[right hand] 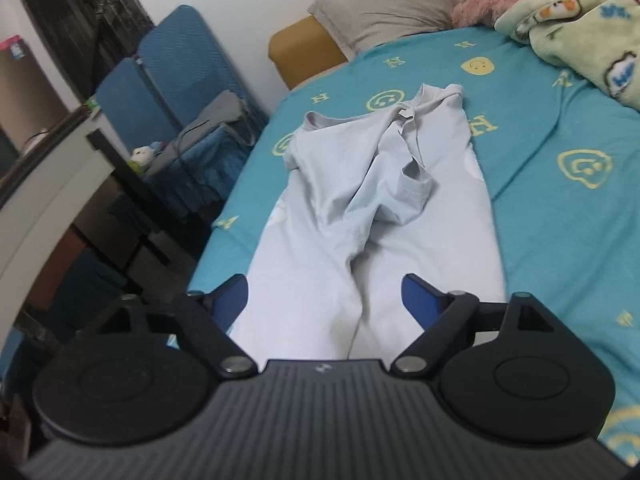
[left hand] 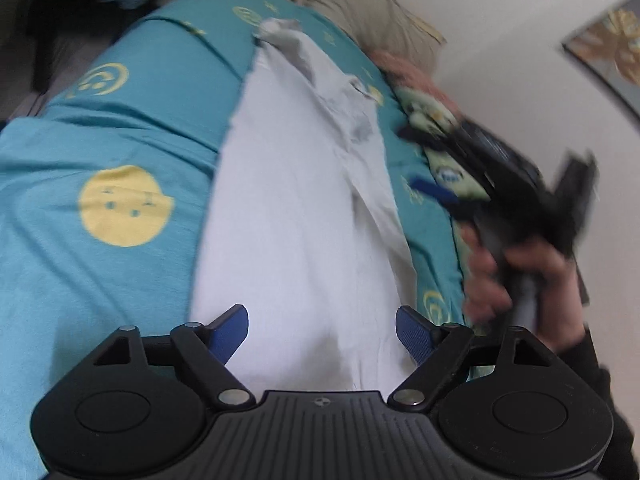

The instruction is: Fold clothes

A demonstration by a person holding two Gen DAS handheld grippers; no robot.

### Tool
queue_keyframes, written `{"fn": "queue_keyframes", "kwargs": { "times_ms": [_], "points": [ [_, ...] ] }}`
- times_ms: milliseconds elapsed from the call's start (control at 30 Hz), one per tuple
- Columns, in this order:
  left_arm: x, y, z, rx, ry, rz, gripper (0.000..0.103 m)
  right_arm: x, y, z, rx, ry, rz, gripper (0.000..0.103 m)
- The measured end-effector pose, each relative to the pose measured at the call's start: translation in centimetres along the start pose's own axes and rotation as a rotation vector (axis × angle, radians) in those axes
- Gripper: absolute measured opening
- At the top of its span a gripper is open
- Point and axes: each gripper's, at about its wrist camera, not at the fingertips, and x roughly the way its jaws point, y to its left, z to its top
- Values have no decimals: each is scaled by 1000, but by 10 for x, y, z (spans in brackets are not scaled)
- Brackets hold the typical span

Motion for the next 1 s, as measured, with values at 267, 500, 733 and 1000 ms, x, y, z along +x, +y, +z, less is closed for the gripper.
{"fn": "queue_keyframes", "kwargs": {
  "times_ms": [267, 500, 733, 1000],
  "points": [
    [2, 19, -3, -158, 64, 139, 83, -73, -40, -64, 217, 158, -89, 84],
    [-1, 29, -16, -256, 147, 95, 80, -97, -66, -129, 447, 311, -160, 75],
    [-9, 23, -35, -277, 205, 158, 66, -88, -53, -142, 441, 388, -126, 72],
    [-24, -5, -62, -151, 216, 278, 46, -106, -53, -149, 468, 398, -121, 48]
  ]
}}
